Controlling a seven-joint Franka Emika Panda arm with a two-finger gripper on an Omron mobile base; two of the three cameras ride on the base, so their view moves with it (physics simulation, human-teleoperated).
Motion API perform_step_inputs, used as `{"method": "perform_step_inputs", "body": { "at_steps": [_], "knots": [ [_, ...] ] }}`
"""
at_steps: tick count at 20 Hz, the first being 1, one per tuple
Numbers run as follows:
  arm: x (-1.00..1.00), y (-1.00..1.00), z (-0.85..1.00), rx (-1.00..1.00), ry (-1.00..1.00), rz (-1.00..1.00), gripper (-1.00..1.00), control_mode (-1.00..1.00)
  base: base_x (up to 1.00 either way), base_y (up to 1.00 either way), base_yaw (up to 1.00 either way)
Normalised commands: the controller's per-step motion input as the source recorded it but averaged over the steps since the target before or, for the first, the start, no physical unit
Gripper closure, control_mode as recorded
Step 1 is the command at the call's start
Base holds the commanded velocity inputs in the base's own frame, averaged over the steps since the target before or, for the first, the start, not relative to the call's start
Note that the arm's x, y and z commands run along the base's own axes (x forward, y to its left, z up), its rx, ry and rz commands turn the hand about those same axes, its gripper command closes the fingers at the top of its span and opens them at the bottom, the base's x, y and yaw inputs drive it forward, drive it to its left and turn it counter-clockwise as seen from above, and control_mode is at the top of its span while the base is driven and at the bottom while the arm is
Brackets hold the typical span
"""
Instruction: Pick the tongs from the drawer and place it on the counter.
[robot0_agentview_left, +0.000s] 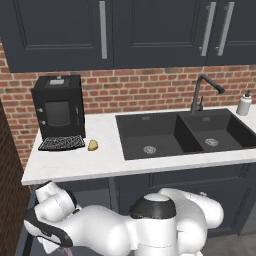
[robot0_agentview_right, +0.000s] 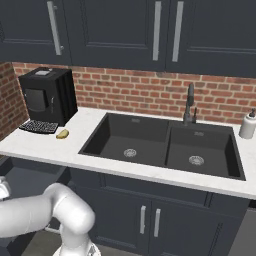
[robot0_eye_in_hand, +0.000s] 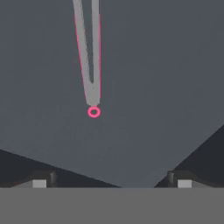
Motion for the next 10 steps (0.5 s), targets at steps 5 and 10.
{"method": "perform_step_inputs", "body": {
  "at_steps": [5, 10],
  "knots": [
    [0.18, 0.02, -0.18, -0.04, 0.0, 0.0, -1.0, -1.0, 0.0, 0.0, 0.0],
    [0.18, 0.01, -0.17, -0.03, 0.0, 0.0, -1.0, -1.0, 0.0, 0.0, 0.0]
  ]
}}
